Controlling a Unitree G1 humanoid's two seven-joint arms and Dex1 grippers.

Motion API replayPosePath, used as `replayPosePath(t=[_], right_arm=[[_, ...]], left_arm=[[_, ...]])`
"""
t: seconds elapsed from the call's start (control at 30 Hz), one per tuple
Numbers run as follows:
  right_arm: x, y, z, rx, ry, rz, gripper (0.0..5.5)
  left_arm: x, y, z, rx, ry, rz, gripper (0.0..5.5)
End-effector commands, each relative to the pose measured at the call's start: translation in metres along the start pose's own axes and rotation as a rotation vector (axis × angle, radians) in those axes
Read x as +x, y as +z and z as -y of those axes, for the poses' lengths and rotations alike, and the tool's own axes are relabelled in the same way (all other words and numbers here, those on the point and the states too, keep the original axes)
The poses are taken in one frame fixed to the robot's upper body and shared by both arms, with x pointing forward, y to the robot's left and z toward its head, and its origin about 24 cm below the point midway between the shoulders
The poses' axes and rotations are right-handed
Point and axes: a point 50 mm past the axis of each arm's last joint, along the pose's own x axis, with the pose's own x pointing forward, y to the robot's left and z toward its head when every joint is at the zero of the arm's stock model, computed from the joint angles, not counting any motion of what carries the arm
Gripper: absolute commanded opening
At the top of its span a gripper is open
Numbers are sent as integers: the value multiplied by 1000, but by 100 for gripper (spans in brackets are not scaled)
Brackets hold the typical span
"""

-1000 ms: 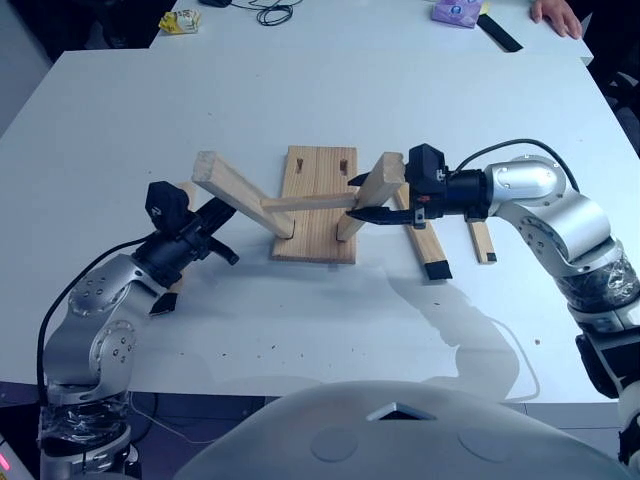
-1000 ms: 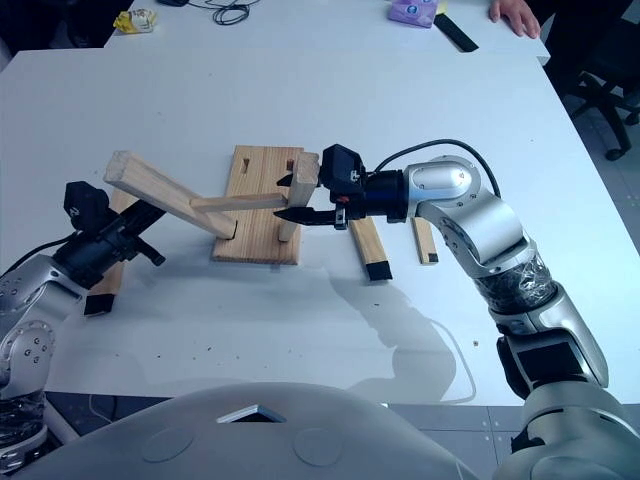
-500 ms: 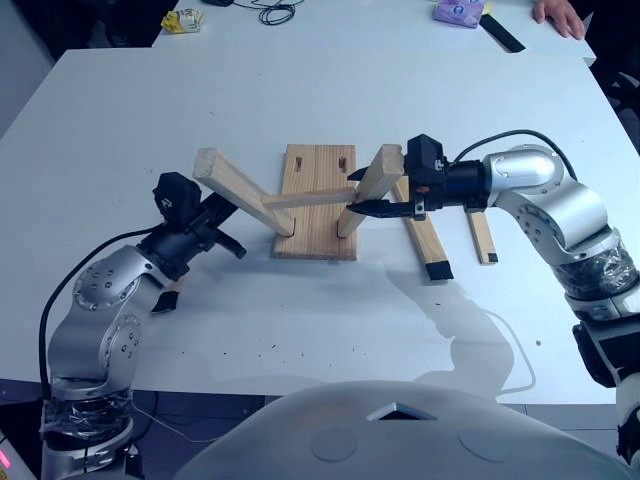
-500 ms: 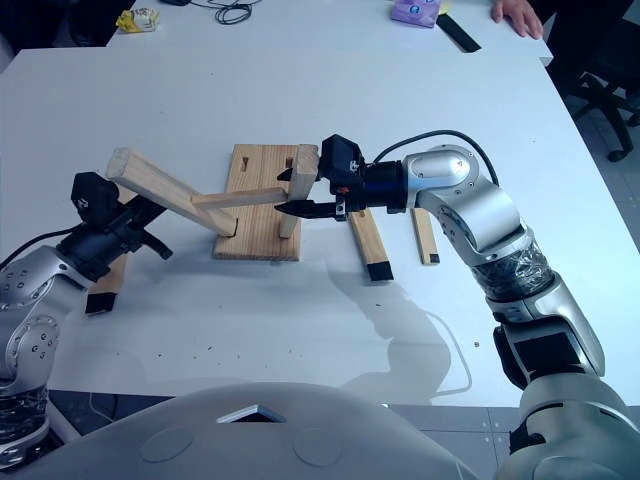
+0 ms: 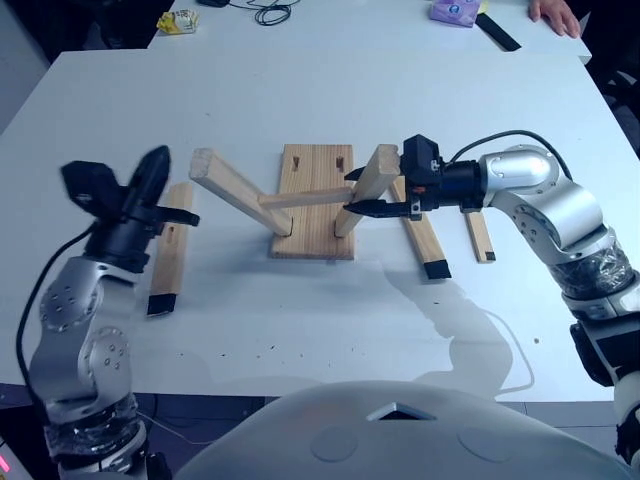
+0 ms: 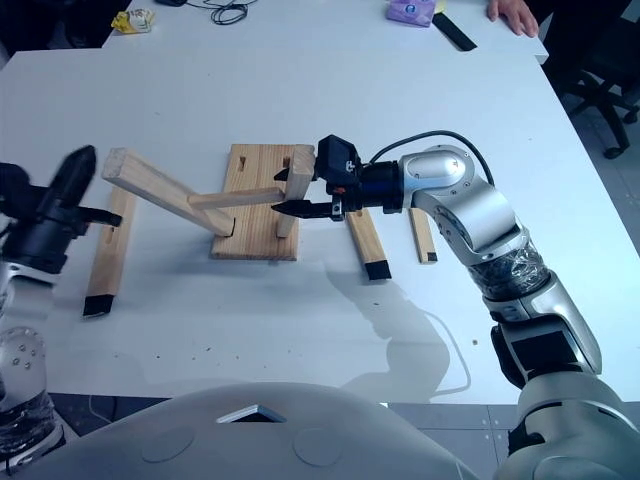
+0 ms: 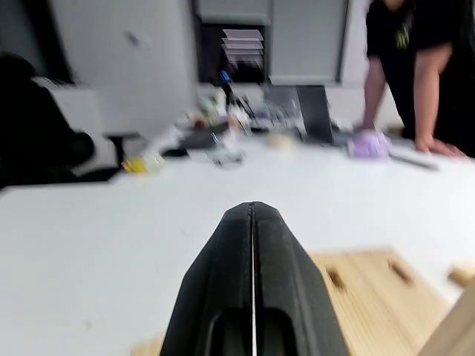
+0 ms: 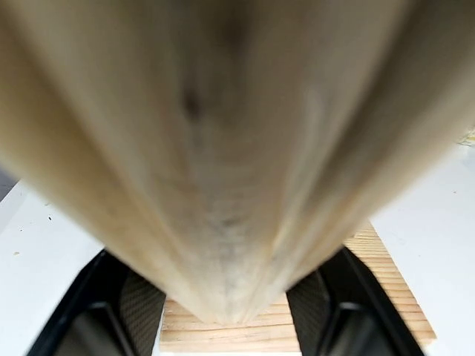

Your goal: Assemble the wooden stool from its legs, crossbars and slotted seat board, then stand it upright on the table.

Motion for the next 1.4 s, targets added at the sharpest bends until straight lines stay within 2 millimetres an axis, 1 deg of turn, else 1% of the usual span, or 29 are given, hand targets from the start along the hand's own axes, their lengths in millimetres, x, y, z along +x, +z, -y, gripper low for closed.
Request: replayPosePath(t=[0.03, 0.07, 0.13, 0.2, 0.3, 0.4, 0.43, 0.5, 0.67, 0.77, 0.9, 0.97, 1.0, 1.03, 1.13, 1.2, 1.3, 1.4], right_arm=[[-7, -67, -16, 157, -46, -338, 204], [-7, -67, -15, 155, -45, -339, 204], [-7, -67, -15, 154, -45, -340, 204], [-7, -68, -14, 150, -42, -341, 204], [-6, -68, -13, 146, -37, -342, 204], [-5, -67, -12, 143, -43, -339, 204], [-4, -67, -12, 141, -42, -337, 204], [-3, -66, -11, 139, -42, -334, 204], [-2, -65, -12, 137, -43, -329, 204], [-1, -65, -13, 132, -36, -333, 204], [0, -66, -15, 127, -21, -340, 204], [0, -66, -15, 127, -18, -340, 204], [0, -66, -15, 127, -16, -341, 204], [0, -66, -15, 127, -15, -341, 204], [0, -65, -14, 126, -11, -342, 204], [0, -65, -14, 126, -13, -341, 204], [2, -63, -13, 124, -12, -335, 204], [4, -60, -12, 121, -11, -327, 204]], left_arm=[[4, 31, 51, -27, -143, 109, 0], [8, 34, 68, -46, -214, 123, 0], [15, 31, 97, -77, -325, 102, 0], [16, 22, 115, -80, -369, 48, 0], [17, 17, 133, -85, -406, 8, 0], [15, 4, 143, -40, -406, -100, 0], [14, -3, 144, -8, -394, -150, 0], [11, -10, 144, 10, -380, -202, 0], [10, -13, 142, 23, -352, -234, 0], [15, -7, 141, 24, -342, -189, 0], [23, 11, 145, -17, -363, -69, 0], [22, 11, 148, -49, -374, -67, 0], [20, 8, 147, -49, -367, -96, 0], [17, 0, 145, -45, -349, -157, 0], [3, -33, 137, -16, -271, -409, 0], [-1, -46, 132, 6, -225, -501, 0], [0, -51, 127, 29, -185, -546, 0], [1, -51, 127, 38, -188, -554, 0]])
